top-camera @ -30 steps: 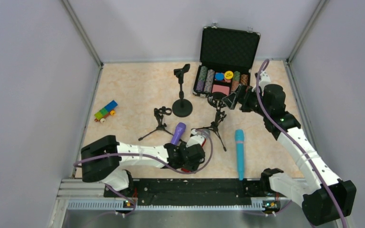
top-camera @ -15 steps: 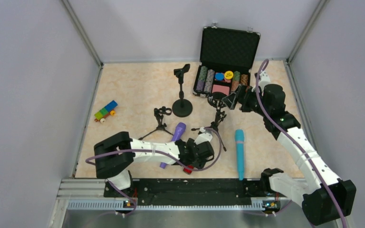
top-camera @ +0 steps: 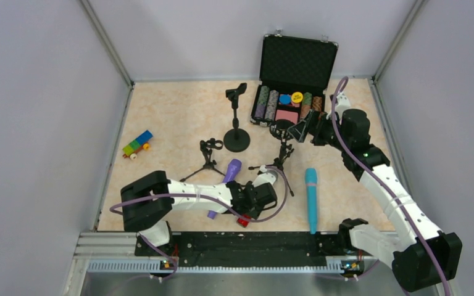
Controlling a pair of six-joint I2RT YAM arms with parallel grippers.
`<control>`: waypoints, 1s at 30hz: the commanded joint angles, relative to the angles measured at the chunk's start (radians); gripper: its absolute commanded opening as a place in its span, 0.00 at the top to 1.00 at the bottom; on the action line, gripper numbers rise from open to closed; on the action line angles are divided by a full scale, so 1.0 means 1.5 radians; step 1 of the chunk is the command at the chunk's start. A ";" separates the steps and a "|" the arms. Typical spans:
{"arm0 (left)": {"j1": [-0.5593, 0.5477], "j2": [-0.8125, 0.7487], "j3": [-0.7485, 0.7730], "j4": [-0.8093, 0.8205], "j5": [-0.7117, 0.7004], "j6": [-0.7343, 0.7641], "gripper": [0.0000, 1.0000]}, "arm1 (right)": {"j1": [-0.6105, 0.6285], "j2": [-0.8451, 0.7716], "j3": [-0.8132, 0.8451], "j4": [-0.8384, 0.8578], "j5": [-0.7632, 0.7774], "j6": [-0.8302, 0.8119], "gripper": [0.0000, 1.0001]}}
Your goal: Attach the microphones to the stand
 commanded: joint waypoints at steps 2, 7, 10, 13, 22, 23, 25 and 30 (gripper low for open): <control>0.003 -0.072 -0.028 -0.021 0.038 0.042 1.00 | 0.008 -0.004 0.006 0.018 -0.008 -0.006 0.01; 0.003 -0.147 -0.038 0.015 0.118 0.092 1.00 | 0.008 -0.012 0.006 0.015 -0.006 -0.004 0.01; 0.003 -0.186 -0.040 0.030 0.156 0.110 1.00 | 0.008 -0.015 0.007 0.013 -0.006 -0.004 0.01; 0.004 -0.219 -0.045 0.058 0.229 0.136 1.00 | 0.008 -0.019 0.008 0.011 -0.006 -0.003 0.01; 0.054 -0.265 -0.077 0.201 0.472 0.133 1.00 | 0.008 -0.031 0.021 0.008 -0.035 0.008 0.01; 0.072 -0.273 -0.093 0.235 0.518 0.111 1.00 | 0.008 -0.034 0.023 0.007 -0.040 0.010 0.01; 0.117 -0.288 -0.123 0.321 0.578 0.070 1.00 | 0.008 -0.044 0.027 0.006 -0.046 0.013 0.01; 0.196 -0.330 -0.178 0.432 0.650 0.008 1.00 | 0.008 -0.070 0.041 0.006 -0.059 0.020 0.01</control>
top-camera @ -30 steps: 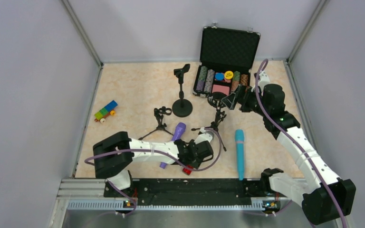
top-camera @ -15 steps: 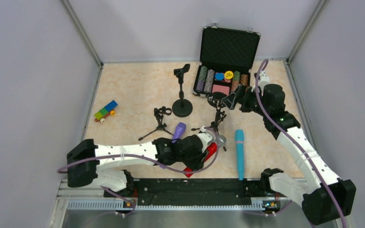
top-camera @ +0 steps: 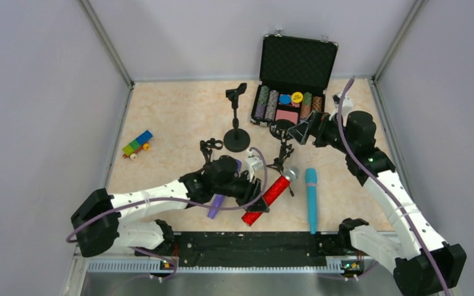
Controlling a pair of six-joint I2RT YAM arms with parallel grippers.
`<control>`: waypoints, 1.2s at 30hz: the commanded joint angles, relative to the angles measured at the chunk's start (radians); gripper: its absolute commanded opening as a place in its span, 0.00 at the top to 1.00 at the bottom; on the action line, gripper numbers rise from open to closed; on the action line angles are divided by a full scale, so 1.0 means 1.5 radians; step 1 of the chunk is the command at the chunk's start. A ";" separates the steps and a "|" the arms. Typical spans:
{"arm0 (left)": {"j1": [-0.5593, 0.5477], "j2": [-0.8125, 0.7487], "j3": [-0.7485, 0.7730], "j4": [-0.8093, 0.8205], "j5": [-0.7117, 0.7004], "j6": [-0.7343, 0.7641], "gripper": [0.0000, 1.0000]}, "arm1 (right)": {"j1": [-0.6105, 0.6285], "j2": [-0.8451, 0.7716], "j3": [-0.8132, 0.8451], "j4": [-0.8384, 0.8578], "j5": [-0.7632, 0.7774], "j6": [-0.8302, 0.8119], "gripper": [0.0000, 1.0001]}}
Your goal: Attach the microphones to the stand
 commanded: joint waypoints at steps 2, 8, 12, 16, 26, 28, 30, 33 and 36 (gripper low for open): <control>0.070 -0.071 -0.033 0.183 0.107 -0.071 1.00 | 0.008 -0.047 0.047 0.013 -0.026 0.015 0.01; 0.140 -0.152 -0.065 0.208 0.076 -0.102 1.00 | 0.008 -0.089 0.041 0.051 -0.030 0.035 0.01; 0.170 -0.219 -0.082 0.210 0.004 -0.108 1.00 | 0.008 -0.102 0.027 0.081 -0.049 0.053 0.01; 0.177 -0.293 -0.094 0.214 -0.087 -0.106 1.00 | 0.008 -0.103 0.007 0.121 -0.086 0.080 0.01; 0.177 -0.416 -0.129 0.255 -0.176 -0.101 1.00 | 0.019 -0.087 -0.076 0.334 -0.228 0.179 0.02; 0.177 -0.424 -0.138 0.263 -0.174 -0.099 1.00 | 0.040 -0.073 -0.078 0.357 -0.242 0.186 0.03; 0.177 -0.425 -0.144 0.266 -0.164 -0.099 1.00 | 0.062 -0.058 -0.073 0.367 -0.250 0.185 0.04; 0.177 -0.416 -0.149 0.273 -0.141 -0.101 1.00 | 0.103 -0.036 -0.065 0.384 -0.251 0.181 0.05; 0.177 -0.401 -0.150 0.280 -0.117 -0.105 1.00 | 0.144 -0.015 -0.059 0.409 -0.248 0.184 0.06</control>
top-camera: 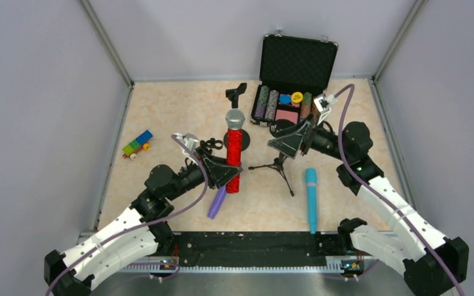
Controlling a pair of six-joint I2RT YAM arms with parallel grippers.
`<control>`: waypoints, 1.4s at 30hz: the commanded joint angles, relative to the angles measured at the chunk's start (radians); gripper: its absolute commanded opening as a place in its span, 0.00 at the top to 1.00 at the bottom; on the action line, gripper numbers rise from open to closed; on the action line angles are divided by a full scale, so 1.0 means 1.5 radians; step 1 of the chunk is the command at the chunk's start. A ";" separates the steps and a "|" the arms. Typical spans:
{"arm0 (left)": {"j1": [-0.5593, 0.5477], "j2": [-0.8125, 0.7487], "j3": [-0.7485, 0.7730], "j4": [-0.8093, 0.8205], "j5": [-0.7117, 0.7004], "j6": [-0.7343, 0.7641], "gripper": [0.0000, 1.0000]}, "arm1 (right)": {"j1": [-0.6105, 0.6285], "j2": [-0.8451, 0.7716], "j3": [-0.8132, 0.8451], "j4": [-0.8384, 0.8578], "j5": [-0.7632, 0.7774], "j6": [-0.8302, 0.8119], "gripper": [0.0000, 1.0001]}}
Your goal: Attach the microphones to the stand
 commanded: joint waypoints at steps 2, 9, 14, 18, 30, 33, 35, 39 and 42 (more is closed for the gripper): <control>0.003 0.022 0.000 0.074 0.048 -0.008 1.00 | 0.074 0.037 0.026 0.089 -0.014 0.011 0.06; 0.002 0.064 0.023 0.061 0.097 -0.001 1.00 | 0.138 0.095 0.049 0.110 -0.011 0.011 0.09; 0.002 0.094 0.035 0.061 0.129 0.002 1.00 | 0.168 0.124 0.045 0.142 0.014 0.033 0.11; 0.002 0.107 0.035 0.072 0.139 -0.004 1.00 | 0.181 0.159 0.052 0.147 0.026 0.050 0.15; 0.002 0.084 0.004 0.103 0.096 -0.015 1.00 | 0.207 0.189 0.046 0.200 0.043 0.088 0.26; 0.002 0.072 -0.009 0.121 0.078 -0.019 1.00 | 0.209 0.188 0.042 0.209 0.047 0.093 0.27; 0.002 0.065 -0.017 0.130 0.066 -0.021 1.00 | 0.211 0.189 0.040 0.213 0.048 0.095 0.28; 0.002 0.063 -0.025 0.140 0.059 -0.025 1.00 | 0.215 0.196 0.036 0.235 0.050 0.110 0.29; 0.002 0.067 -0.025 0.141 0.061 -0.026 1.00 | 0.221 0.204 0.040 0.245 0.048 0.115 0.30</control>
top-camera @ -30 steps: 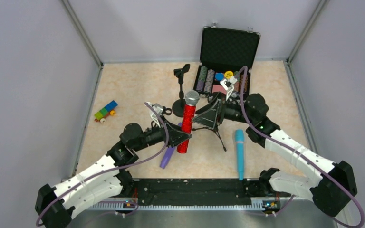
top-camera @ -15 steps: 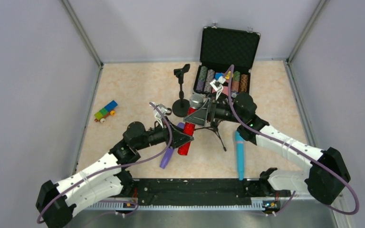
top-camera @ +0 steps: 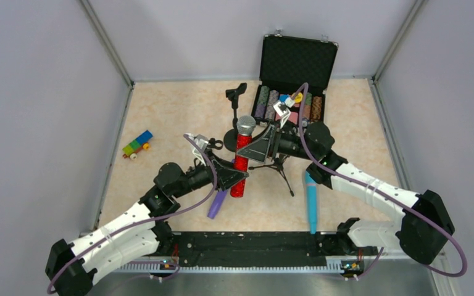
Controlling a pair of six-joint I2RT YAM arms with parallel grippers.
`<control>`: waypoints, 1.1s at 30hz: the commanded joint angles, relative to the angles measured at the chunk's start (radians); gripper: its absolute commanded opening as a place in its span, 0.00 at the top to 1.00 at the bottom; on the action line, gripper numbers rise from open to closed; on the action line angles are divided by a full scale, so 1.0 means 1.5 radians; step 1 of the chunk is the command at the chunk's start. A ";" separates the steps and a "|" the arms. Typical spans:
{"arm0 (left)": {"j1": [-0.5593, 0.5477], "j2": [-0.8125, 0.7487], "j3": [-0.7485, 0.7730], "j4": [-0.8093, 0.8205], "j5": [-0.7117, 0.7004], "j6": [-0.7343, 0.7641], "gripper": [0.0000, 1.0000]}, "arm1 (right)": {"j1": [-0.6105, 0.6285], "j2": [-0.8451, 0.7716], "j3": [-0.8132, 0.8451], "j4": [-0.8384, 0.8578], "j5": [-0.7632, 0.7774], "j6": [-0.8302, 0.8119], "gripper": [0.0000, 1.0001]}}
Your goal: Attach the microphones to the stand
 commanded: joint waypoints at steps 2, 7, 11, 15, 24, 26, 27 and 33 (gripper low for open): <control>0.002 -0.004 -0.001 0.067 -0.010 -0.011 1.00 | 0.018 0.017 0.018 0.054 0.003 0.014 0.32; 0.002 -0.012 -0.005 0.062 -0.015 -0.012 1.00 | 0.026 0.025 0.021 0.058 -0.001 0.015 0.34; 0.002 -0.014 -0.006 0.063 -0.019 -0.010 1.00 | 0.029 0.028 0.015 0.066 -0.002 0.020 0.37; 0.002 -0.008 -0.007 0.062 -0.018 -0.012 1.00 | 0.031 0.030 0.015 0.077 -0.002 0.023 0.49; 0.002 -0.012 -0.011 0.058 -0.023 -0.015 1.00 | 0.031 0.036 0.018 0.071 -0.003 0.009 0.87; 0.002 -0.013 -0.011 0.052 -0.030 -0.019 1.00 | 0.031 0.035 0.018 0.066 -0.001 0.005 0.95; 0.002 -0.013 -0.011 0.048 -0.033 -0.020 1.00 | 0.031 0.035 0.018 0.064 0.000 0.001 0.98; 0.002 -0.019 -0.003 -0.008 -0.101 -0.042 0.45 | 0.030 0.031 0.018 0.042 0.015 -0.019 1.00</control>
